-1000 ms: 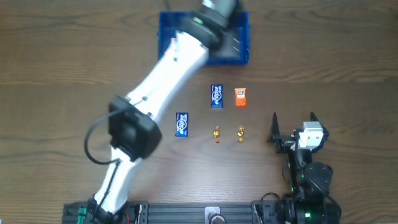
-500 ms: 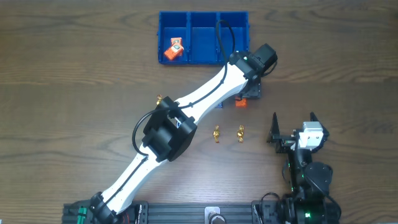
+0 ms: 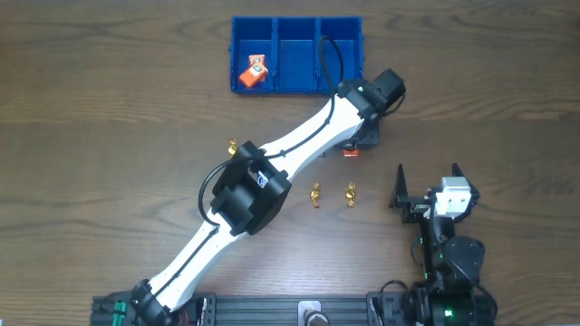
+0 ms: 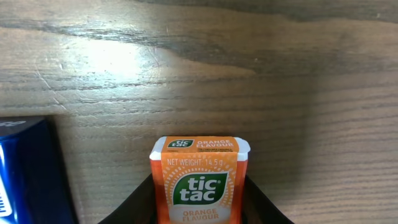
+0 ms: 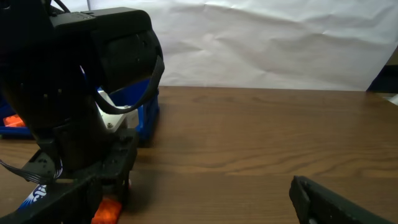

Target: Sort Candies Into Trays

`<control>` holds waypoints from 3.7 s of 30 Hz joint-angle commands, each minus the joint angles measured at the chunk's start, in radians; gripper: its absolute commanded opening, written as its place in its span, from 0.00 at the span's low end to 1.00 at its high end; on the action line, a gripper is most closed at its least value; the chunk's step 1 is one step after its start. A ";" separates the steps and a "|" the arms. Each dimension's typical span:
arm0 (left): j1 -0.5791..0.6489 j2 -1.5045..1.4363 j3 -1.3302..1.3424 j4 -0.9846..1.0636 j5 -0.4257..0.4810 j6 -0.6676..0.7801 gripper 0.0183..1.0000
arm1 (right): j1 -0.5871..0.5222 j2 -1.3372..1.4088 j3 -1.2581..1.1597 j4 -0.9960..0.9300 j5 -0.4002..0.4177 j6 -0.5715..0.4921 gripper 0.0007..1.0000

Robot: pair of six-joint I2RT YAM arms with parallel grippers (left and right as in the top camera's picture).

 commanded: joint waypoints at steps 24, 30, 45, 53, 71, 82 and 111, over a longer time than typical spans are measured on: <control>0.504 -0.247 0.005 0.032 -0.050 0.454 0.33 | -0.007 -0.007 -0.001 -0.008 -0.005 -0.011 1.00; 0.506 -0.185 0.005 0.064 -0.026 0.491 0.34 | -0.007 -0.007 -0.001 -0.008 -0.005 -0.011 1.00; 0.510 -0.380 0.002 0.023 -0.058 0.479 0.87 | -0.007 -0.007 -0.001 -0.008 -0.005 -0.011 1.00; 0.518 -1.092 -0.650 0.418 -0.131 0.504 0.95 | -0.007 -0.007 -0.001 -0.008 -0.005 -0.011 1.00; 0.809 -2.430 -2.083 1.151 0.079 0.632 1.00 | -0.007 -0.007 -0.001 -0.008 -0.005 -0.011 1.00; 0.808 -2.580 -2.310 1.038 0.089 0.629 1.00 | -0.007 -0.007 -0.001 -0.008 -0.005 -0.011 1.00; 0.807 -2.578 -2.310 0.968 0.082 0.629 1.00 | -0.007 -0.007 -0.001 0.051 -0.004 -0.012 1.00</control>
